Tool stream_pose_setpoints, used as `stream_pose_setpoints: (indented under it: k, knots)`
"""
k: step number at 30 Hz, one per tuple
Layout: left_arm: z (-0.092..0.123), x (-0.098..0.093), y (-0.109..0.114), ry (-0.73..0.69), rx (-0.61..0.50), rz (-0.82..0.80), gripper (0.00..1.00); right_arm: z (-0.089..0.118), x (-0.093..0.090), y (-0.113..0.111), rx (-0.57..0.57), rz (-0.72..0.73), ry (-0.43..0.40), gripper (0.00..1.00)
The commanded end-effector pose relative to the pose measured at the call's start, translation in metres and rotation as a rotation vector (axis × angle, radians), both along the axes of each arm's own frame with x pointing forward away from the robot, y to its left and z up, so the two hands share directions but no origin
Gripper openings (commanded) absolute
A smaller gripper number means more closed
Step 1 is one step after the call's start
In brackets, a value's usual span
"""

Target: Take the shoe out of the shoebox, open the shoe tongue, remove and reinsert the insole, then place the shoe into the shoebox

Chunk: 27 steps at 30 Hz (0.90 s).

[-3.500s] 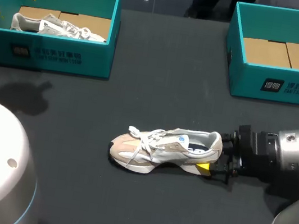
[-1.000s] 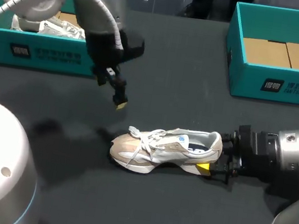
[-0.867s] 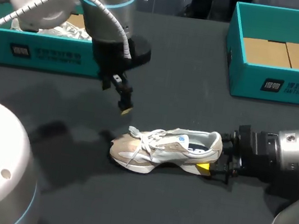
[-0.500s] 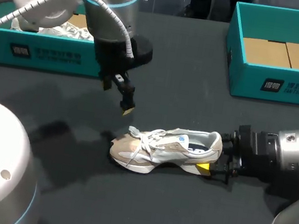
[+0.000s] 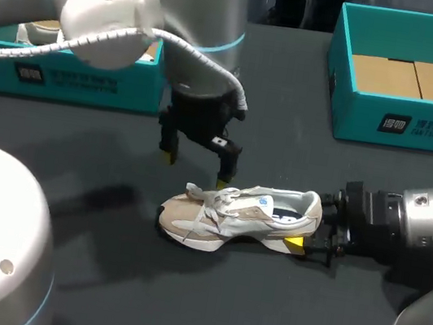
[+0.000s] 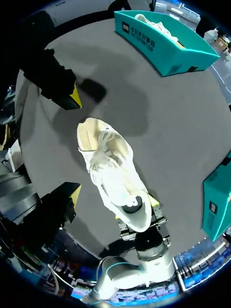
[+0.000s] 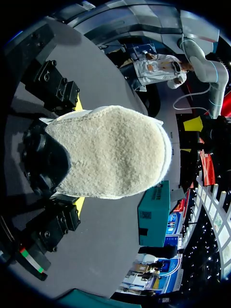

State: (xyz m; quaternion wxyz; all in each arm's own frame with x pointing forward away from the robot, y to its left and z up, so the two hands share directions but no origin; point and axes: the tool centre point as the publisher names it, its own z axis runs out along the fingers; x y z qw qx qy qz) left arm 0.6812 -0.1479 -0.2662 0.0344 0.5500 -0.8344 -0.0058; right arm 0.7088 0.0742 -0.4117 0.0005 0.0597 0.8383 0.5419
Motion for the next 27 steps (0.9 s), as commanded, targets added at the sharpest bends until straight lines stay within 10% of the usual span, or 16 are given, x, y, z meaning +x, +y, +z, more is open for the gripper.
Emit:
stream_pose_setpoints:
  k: [1,13,27]
  knots:
    - [-0.008,0.008,-0.046,0.06,0.103,0.287,1.0,-0.001,-0.001,0.002,-0.004,-0.003,-0.001,0.0]
    - [-0.008,0.008,-0.046,0.06,0.103,0.287,1.0,-0.001,-0.001,0.002,-0.004,-0.003,-0.001,0.0]
    - [-0.032,0.008,-0.106,0.079,0.364,0.64,1.0,-0.001,-0.001,0.002,-0.004,-0.003,-0.001,0.0]
